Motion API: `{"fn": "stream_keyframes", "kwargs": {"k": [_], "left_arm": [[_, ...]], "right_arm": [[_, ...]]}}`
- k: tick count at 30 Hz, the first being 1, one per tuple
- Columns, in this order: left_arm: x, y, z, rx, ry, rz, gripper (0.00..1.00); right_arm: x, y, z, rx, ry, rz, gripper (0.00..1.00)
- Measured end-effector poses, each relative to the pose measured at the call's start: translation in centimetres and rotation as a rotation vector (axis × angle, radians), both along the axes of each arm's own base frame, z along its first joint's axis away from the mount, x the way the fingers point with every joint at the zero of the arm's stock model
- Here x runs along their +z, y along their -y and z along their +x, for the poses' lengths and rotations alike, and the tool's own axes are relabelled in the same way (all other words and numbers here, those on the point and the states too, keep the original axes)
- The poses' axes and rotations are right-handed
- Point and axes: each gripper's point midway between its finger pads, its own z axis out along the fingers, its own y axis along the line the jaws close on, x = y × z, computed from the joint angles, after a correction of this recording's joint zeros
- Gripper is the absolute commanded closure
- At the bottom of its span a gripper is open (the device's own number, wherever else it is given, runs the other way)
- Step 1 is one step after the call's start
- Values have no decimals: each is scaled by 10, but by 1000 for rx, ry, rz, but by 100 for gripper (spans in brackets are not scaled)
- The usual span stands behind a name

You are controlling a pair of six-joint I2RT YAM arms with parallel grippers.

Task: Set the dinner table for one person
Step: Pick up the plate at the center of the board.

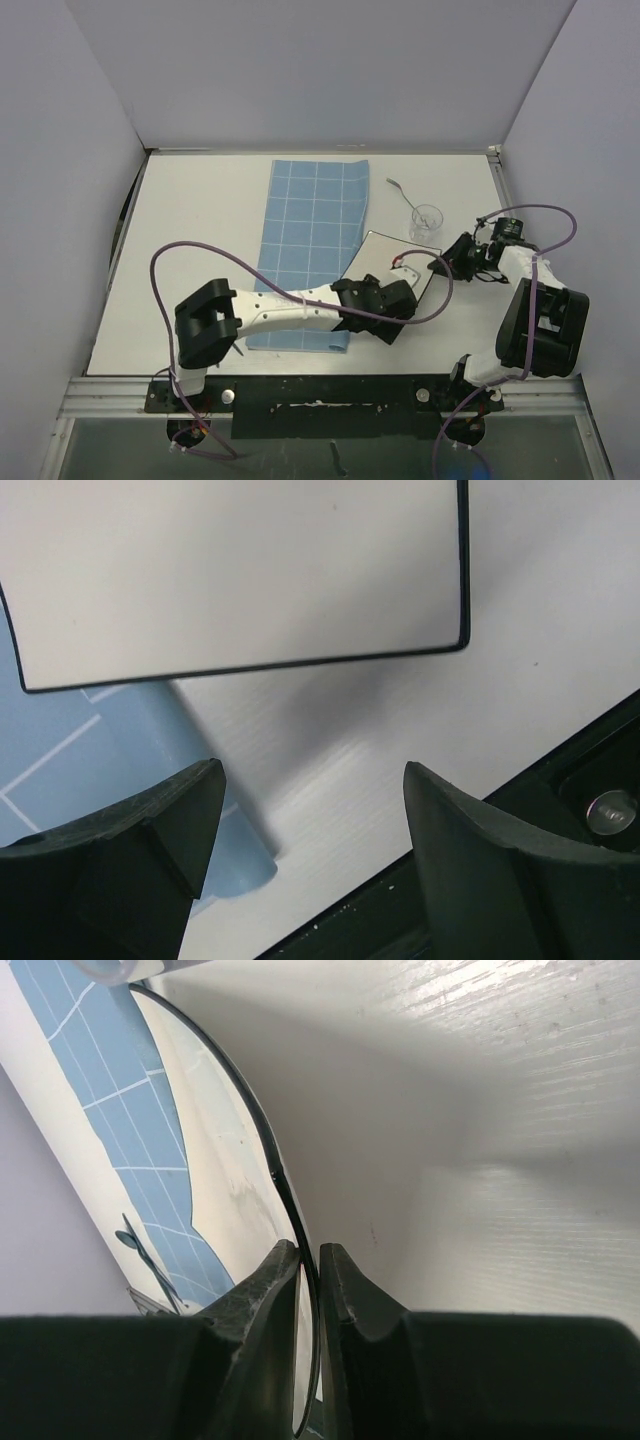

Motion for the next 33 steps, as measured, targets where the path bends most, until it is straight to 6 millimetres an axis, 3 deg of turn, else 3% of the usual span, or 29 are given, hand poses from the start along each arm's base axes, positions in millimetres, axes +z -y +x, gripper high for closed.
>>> {"fn": "stream_keyframes", "kwargs": {"k": [4, 7, 11, 14, 19, 26, 33], "left_arm": [[-2, -5, -18, -10, 105, 70, 30], [7, -7, -21, 7, 222, 188, 31], [18, 11, -10, 86, 391, 328, 32], [13, 17, -2, 151, 498, 432, 32], [1, 2, 6, 151, 560, 561, 32], [-14, -2, 19, 43, 571, 586, 32], [-25, 23, 25, 4, 571, 503, 34]], "right_arm": [[2, 0, 1, 2, 0, 3, 100], [3, 0, 0, 2, -1, 4, 100], [3, -1, 0, 2, -2, 6, 100], [3, -1, 0, 2, -2, 7, 100], [4, -1, 0, 1, -2, 14, 100], [5, 0, 0, -1, 1, 26, 100], [6, 0, 1, -1, 2, 38, 100]]}}
